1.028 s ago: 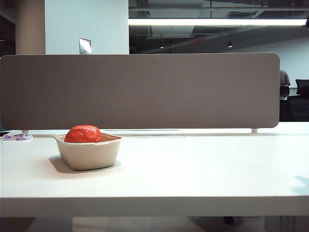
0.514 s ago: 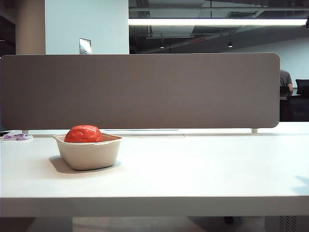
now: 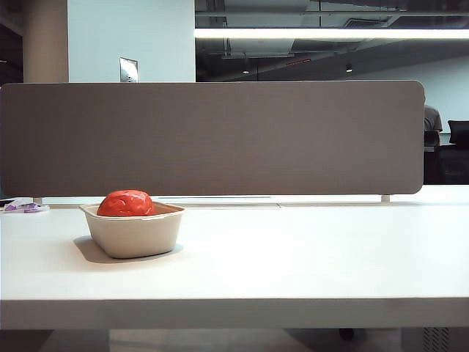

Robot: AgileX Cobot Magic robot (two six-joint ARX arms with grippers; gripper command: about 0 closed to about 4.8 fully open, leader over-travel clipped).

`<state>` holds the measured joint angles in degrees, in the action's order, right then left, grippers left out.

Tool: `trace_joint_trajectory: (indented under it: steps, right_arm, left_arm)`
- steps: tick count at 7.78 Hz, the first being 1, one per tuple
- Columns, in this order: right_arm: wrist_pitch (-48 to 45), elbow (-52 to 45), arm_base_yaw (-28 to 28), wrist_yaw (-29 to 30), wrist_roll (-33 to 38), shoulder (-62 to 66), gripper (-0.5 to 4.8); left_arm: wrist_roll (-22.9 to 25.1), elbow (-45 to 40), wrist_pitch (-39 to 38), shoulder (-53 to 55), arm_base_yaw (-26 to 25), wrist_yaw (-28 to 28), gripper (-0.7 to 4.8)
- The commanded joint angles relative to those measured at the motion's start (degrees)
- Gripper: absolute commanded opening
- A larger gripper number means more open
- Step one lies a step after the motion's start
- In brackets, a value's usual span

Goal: Pick up the orange and place it into the paper lunchbox.

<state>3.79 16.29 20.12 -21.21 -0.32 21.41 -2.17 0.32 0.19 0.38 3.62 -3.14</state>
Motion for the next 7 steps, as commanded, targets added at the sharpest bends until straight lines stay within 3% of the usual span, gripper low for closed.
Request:
trace_joint_trajectory:
  steps: [1, 3, 4, 7]
  right_arm:
    - [-6.9, -10.4, -7.1, 8.9, -0.1, -11.6, 0.0]
    - [-7.5, -16.0, -12.5, 9.8, -0.1, -21.3, 0.0]
    - [-2.7, -16.1, -14.6, 12.7, -0.1, -21.3, 0.0]
    - [-2.3, -16.1, -15.3, 17.4, -0.2, -21.3, 0.0]
  left_arm:
    - [0.2, -0.1, 0.7, -0.2, 0.0, -0.1, 0.26]
    - [0.2, -0.1, 0.7, -0.2, 0.0, -0.1, 0.26]
    - [0.2, -0.1, 0.7, -0.2, 0.0, -0.1, 0.26]
    - [0.2, -0.1, 0.7, -0.2, 0.0, -0.1, 0.26]
